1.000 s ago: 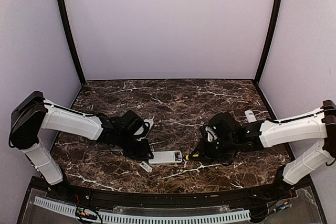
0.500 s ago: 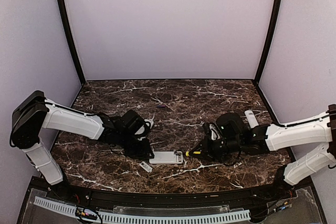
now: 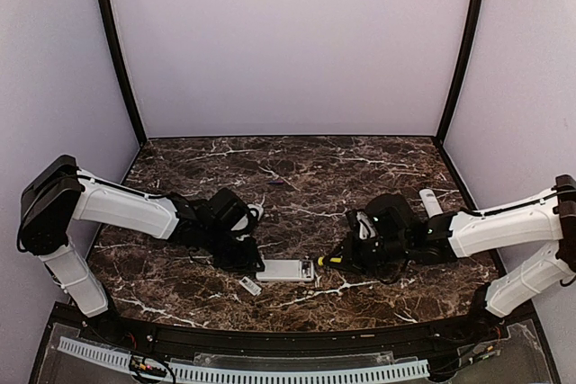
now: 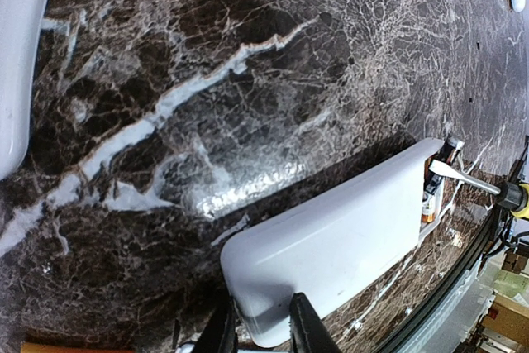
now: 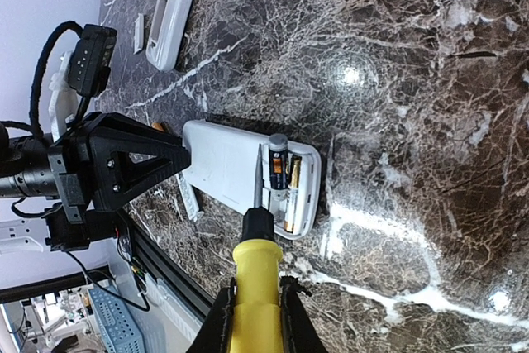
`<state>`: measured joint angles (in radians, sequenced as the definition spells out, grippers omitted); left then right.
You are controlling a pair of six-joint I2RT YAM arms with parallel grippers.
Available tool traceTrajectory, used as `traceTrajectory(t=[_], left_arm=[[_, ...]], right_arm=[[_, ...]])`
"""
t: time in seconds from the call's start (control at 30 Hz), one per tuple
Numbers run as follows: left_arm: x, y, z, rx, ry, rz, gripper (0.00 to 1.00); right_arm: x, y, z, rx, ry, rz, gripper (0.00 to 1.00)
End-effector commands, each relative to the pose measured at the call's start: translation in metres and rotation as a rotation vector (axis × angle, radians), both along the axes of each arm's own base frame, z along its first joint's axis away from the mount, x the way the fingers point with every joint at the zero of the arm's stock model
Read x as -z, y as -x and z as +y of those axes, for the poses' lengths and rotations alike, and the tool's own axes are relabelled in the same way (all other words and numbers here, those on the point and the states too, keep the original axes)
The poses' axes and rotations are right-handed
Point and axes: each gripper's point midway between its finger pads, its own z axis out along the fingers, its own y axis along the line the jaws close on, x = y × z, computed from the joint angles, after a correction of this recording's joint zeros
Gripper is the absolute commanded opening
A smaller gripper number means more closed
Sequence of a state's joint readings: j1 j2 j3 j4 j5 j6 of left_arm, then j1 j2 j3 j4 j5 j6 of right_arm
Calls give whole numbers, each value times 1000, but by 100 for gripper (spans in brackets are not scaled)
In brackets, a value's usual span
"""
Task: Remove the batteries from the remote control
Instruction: Remove the battery from the remote control without the battery cover.
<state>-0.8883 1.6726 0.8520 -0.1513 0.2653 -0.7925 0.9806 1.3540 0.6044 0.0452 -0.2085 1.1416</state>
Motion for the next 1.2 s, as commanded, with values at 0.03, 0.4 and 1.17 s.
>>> traceTrajectory(t=[0.03,0.4,1.17], left_arm=[[17,9,10,20,-73,28,21],[7,4,11,18,-71,-11,22],[-20,-8,4,54,-54,-96,43]], right_arm=[[-7,-12,6,11,2,-42,0],[-6,-18,-5,49,54,-63,0],[-21,16,-14,-125,134,-100,0]])
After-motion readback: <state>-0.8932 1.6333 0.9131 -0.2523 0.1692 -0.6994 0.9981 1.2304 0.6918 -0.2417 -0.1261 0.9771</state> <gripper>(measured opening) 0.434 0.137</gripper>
